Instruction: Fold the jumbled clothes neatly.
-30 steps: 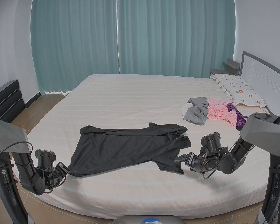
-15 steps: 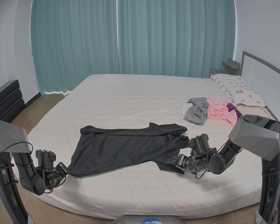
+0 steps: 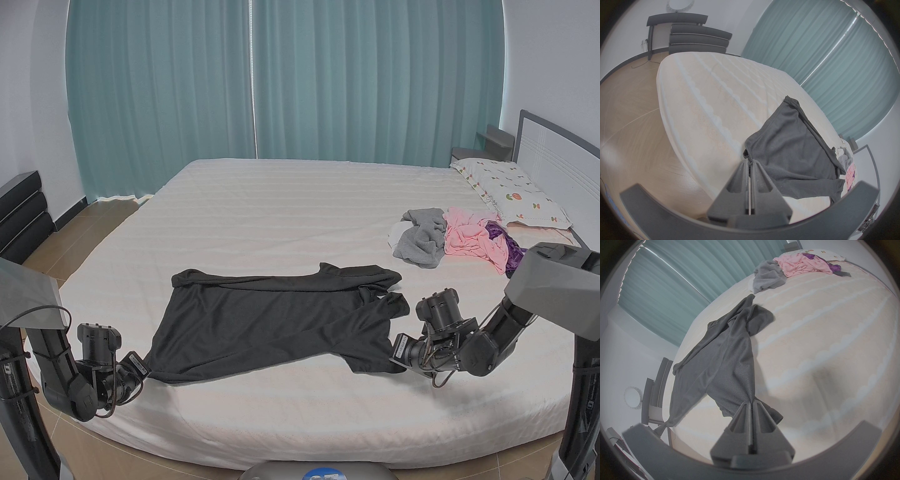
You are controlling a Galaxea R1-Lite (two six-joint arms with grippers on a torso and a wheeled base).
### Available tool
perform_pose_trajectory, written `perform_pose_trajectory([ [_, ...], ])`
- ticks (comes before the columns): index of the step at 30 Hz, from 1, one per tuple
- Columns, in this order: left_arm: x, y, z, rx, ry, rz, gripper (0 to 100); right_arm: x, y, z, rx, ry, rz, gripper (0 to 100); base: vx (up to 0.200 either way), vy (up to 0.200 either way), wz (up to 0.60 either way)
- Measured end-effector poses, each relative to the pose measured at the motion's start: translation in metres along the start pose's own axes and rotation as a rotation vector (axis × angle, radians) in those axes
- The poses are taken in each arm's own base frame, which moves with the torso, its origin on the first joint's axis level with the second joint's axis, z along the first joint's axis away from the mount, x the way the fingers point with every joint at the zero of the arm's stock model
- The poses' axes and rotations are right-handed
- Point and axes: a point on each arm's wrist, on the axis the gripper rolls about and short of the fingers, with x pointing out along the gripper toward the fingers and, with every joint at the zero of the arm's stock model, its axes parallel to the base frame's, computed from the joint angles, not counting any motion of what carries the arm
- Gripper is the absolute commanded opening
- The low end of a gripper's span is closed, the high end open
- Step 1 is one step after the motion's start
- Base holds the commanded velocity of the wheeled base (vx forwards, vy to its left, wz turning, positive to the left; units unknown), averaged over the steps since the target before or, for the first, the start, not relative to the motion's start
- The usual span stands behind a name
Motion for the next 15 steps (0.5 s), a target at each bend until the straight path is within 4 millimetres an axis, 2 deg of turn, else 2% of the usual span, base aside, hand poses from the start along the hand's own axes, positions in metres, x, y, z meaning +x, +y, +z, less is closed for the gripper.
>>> perform_pose_trajectory([
  [8,-0.009,0.003,-0.006,0.086,0.02,0.008,0,-0.053,-0.024,-0.015,0.019,0.052,-0.014,0,0.0,0.0,0.0],
  [15,-0.026,0.012,-0.014,0.224,0.053,0.028,0,-0.103,-0.051,-0.042,0.02,0.105,-0.045,0,0.0,0.0,0.0],
])
